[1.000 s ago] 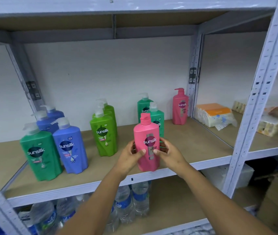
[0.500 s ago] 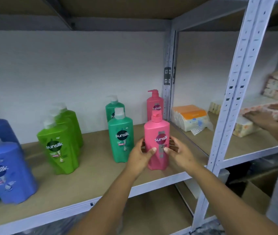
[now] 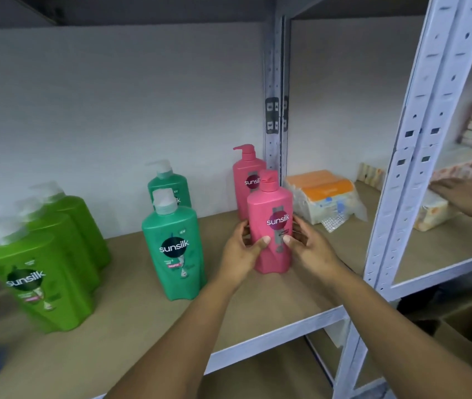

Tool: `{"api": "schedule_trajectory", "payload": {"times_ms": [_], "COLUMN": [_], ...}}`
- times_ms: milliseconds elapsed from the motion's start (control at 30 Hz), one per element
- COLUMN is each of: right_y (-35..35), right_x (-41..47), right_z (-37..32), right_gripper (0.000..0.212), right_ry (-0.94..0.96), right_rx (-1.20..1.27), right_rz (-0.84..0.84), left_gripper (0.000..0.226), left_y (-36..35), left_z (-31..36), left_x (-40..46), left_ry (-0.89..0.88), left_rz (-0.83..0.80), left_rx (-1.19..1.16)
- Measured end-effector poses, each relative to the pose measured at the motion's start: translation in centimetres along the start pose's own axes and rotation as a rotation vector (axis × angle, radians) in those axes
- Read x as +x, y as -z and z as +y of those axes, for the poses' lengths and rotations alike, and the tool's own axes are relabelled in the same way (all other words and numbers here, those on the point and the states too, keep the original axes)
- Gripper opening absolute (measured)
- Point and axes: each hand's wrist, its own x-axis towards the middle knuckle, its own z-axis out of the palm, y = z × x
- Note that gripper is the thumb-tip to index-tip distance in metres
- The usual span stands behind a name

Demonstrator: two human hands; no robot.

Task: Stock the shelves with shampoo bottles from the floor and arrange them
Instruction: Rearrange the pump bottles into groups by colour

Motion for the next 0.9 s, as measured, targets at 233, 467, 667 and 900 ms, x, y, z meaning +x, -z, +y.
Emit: {"api": "schedule_trajectory", "payload": {"times_ms": [233,467,667,900], "right_y": [0.0,-0.3,-0.8,-3.8], "right_x": [1.0,0.0,-3.1,-8.8], "right_z": [0.3,-0.4,-1.3,-4.3], "right_gripper": [0.058,0.054,0.043,0.052], "right_ry": [0.015,0.003,0.018,-0.036], "right_rx": [-0.028,-0.064,-0.266,-0.498], "right_rz": [0.013,0.049,0.049,0.02], "left_gripper": [0.057,0.053,0.049,0.049], "left_y": [0.0,0.0,1.2,4.7], "left_z": [0.0,0.6,1.4,3.9], "left_x": [0.9,0.0,-3.3,-10.1], "left_ry": [-0.012,-0.005,0.0,-0.029], "left_rz": [-0.022,-0.048,-0.089,-0.071], "left_rx": [0.005,0.047,0.237,0.56]}}
